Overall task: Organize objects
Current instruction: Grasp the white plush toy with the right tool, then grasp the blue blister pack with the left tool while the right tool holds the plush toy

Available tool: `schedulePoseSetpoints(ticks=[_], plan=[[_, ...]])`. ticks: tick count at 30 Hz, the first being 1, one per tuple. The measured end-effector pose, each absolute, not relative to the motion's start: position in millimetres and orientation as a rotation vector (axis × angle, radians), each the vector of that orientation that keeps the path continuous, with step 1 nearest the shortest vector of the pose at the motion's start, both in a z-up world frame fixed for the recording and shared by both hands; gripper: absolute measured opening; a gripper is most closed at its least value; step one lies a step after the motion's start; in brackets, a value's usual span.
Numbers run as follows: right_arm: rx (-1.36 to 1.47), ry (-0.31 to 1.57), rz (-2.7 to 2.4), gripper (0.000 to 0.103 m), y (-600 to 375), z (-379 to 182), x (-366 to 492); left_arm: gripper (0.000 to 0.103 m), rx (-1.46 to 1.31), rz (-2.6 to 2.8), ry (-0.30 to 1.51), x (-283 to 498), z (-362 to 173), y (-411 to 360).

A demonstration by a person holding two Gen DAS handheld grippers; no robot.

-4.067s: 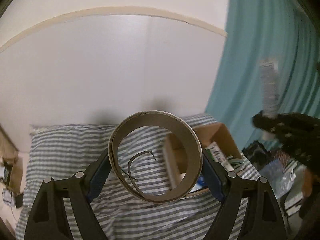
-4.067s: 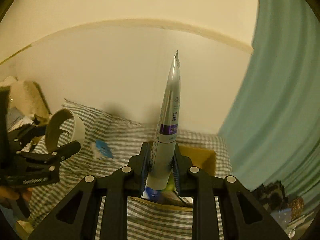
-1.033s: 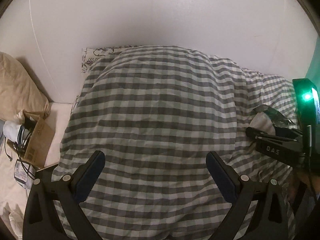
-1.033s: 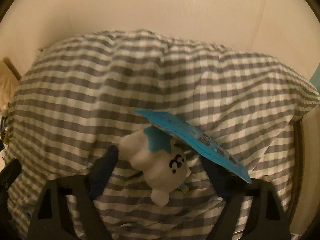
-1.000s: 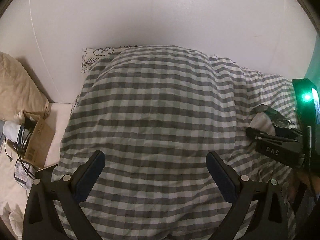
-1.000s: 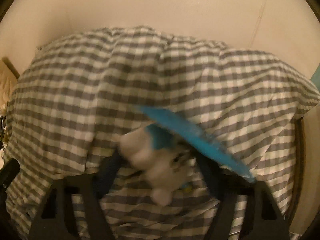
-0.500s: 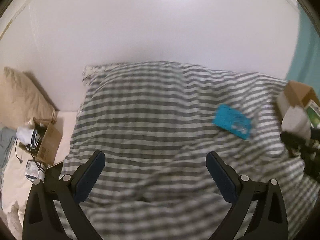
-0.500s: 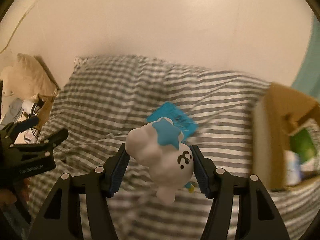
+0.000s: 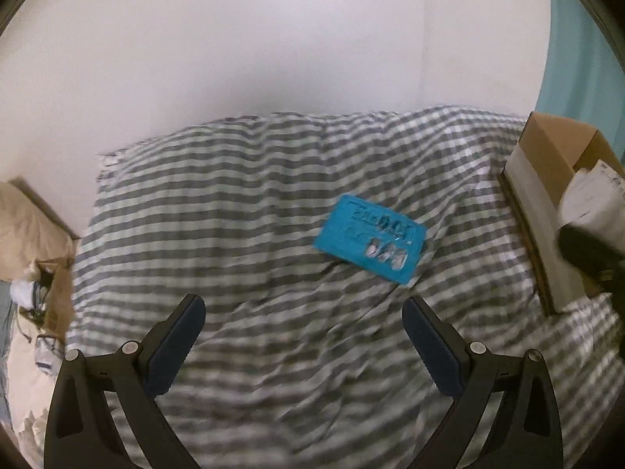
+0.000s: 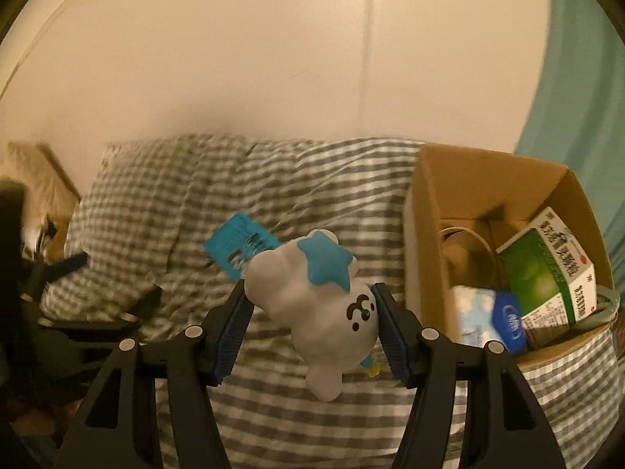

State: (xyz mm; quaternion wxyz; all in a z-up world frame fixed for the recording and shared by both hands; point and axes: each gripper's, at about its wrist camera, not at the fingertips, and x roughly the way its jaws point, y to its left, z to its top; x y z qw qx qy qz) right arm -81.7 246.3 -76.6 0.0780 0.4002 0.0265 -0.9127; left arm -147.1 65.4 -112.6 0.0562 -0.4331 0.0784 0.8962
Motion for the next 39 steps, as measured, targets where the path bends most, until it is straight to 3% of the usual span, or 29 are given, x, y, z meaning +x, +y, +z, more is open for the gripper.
schedulePoseSetpoints(ticks=[15, 21, 23, 25, 30, 32, 34, 37, 39], plan=[[1.248, 0.021, -2.736, 0.061, 265.3, -105.4, -106.9, 0.103, -1.350, 2.666, 0.394, -201.9, -182.4, 130.1], [1.250, 0.041, -2.745, 0.061, 264.2, -108.5, -107.6, 0.101, -1.345, 2.601, 0.370, -215.4, -192.4, 131.7], [1.249, 0.034, -2.746, 0.061, 265.4, -107.5, -107.5, 0.092, -1.349, 2.584, 0.304, -215.9, -191.6, 124.4], [1.252, 0.038, -2.747, 0.061, 265.1, -107.4, -107.1, 0.069, -1.302, 2.575, 0.260, -210.3, -183.2, 118.0], [1.269, 0.076, -2.743, 0.061, 261.5, -107.6, -100.9, 0.038, -1.220, 2.531, 0.264, -193.3, -162.6, 104.0], [1.278, 0.075, -2.735, 0.061, 260.9, -107.4, -97.5, 0.035, -1.212, 2.539, 0.264, -185.0, -153.9, 91.6], [1.291, 0.065, -2.723, 0.061, 262.0, -106.7, -94.8, 0.020, -1.217, 2.552, 0.269, -178.0, -146.5, 78.7], [1.297, 0.076, -2.723, 0.061, 262.4, -101.5, -86.2, 0.010, -1.224, 2.563, 0.250, -166.6, -130.3, 61.9], [1.291, 0.085, -2.724, 0.061, 261.7, -95.9, -80.3, 0.007, -1.230, 2.564, 0.222, -160.2, -120.8, 52.6]])
